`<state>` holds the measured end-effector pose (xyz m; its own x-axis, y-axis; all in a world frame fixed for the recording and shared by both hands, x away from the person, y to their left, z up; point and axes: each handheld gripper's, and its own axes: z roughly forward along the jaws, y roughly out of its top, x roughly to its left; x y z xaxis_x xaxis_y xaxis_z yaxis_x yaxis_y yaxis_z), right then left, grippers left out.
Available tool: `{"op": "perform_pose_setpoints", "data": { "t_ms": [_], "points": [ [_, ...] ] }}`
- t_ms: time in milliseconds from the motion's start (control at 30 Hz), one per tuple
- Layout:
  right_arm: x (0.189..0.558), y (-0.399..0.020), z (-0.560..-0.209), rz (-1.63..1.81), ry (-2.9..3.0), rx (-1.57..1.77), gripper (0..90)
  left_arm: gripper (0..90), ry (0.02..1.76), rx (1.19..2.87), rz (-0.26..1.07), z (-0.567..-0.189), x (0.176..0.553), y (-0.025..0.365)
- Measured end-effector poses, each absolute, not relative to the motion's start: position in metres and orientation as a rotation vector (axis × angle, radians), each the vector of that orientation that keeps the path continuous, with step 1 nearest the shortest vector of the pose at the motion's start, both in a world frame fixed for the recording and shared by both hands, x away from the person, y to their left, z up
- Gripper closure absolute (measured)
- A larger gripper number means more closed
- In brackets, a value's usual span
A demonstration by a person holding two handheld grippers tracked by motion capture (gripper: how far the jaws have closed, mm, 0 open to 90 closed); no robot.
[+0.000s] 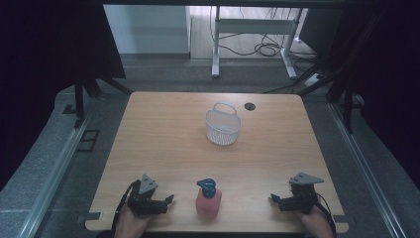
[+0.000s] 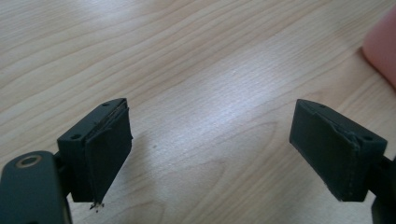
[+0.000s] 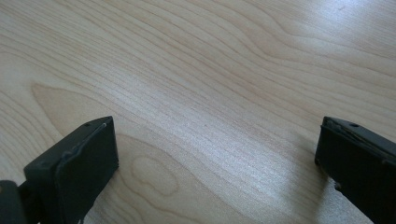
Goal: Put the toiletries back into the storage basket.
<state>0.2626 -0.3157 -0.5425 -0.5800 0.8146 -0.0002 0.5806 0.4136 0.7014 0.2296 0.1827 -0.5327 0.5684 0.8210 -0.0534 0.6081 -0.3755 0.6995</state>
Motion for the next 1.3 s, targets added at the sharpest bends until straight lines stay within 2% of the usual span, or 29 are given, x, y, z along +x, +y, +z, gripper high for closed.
{"op": "perform_pose_setpoints", "data": {
  "t_ms": [600,967,1300],
  "points": [
    [0.263,-0.316,-0.543,0.955,2.332,1.202,0.0,16.5,1.046,2.122,0.366,-0.519,0.223,0.17],
    [0.263,-0.315,-0.542,0.955,2.332,1.203,0.0,17.4,0.985,2.129,0.391,-0.51,0.218,0.164],
    [0.263,-0.315,-0.542,0.955,2.332,1.203,0.0,17.5,0.899,2.104,0.344,-0.493,0.21,0.154]
  ]
}}
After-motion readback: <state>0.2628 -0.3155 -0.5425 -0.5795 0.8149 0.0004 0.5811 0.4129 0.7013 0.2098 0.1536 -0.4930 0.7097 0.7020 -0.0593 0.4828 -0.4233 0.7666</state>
